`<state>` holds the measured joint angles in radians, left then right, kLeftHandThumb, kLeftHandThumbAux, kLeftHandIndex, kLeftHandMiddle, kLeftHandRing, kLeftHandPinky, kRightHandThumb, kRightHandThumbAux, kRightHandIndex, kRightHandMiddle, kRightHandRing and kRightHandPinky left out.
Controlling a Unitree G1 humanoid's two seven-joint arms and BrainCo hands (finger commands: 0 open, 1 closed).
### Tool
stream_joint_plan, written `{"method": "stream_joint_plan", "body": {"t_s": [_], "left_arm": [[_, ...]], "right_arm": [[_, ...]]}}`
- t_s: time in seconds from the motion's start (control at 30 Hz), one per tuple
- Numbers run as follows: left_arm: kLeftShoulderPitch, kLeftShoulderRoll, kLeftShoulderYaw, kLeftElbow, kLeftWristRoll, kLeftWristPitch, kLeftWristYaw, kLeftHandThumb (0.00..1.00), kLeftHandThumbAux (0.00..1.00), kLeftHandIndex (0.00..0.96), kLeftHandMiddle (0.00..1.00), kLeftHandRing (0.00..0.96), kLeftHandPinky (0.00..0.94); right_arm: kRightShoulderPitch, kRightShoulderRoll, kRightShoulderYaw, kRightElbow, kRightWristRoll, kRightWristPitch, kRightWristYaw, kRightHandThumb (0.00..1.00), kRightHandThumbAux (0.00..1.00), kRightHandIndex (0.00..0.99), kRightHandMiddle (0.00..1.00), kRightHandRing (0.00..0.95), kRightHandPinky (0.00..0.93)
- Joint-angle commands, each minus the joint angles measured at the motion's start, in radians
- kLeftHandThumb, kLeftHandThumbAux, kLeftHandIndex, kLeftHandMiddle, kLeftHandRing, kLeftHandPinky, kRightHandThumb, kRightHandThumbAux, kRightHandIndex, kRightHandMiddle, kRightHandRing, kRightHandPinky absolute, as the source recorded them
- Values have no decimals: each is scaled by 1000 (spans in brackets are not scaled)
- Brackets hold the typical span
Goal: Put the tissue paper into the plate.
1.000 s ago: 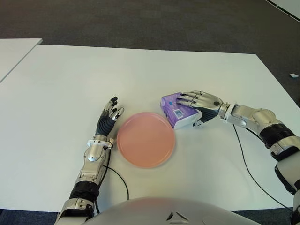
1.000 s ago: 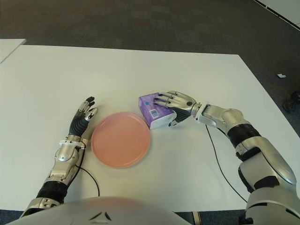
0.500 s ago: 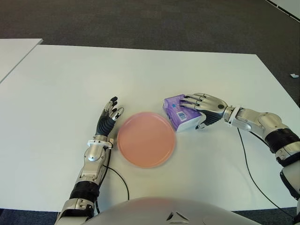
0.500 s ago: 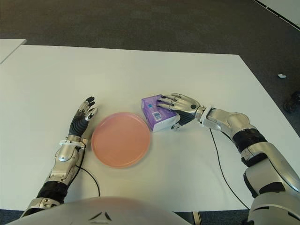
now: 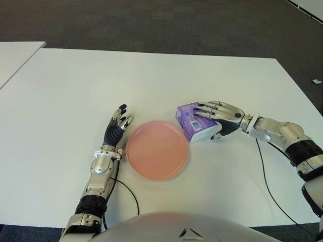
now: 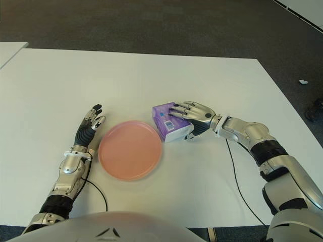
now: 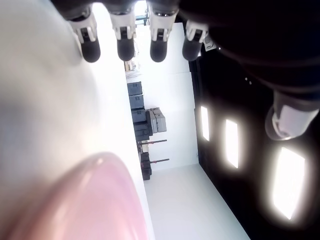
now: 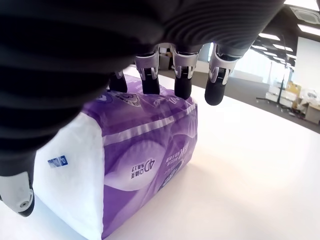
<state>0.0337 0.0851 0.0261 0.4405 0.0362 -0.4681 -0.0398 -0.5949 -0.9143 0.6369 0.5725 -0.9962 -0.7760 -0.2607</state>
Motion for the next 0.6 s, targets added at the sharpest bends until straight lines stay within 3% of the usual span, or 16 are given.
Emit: {"method": "stream_joint_plan", "body": {"t_s": [0.03,0.27,0.6], "left_arm": [[54,1,-4,49,2,28,-8,2,396,0,0,0,0],[54,9,-2,54,4,33,-4,0,392,0,0,0,0],[53,12,-1,68,-15,27,-24,0,396,0,0,0,0]], "right_arm": [[-11,13,-13,24,3,-29,36,111,529,0,0,0,0],[-52,6,-108,-46,118,-71,109,133,528,5,0,0,0],[15,20,-209,-184,168,-56,137,179,526,12,0,0,0]]}}
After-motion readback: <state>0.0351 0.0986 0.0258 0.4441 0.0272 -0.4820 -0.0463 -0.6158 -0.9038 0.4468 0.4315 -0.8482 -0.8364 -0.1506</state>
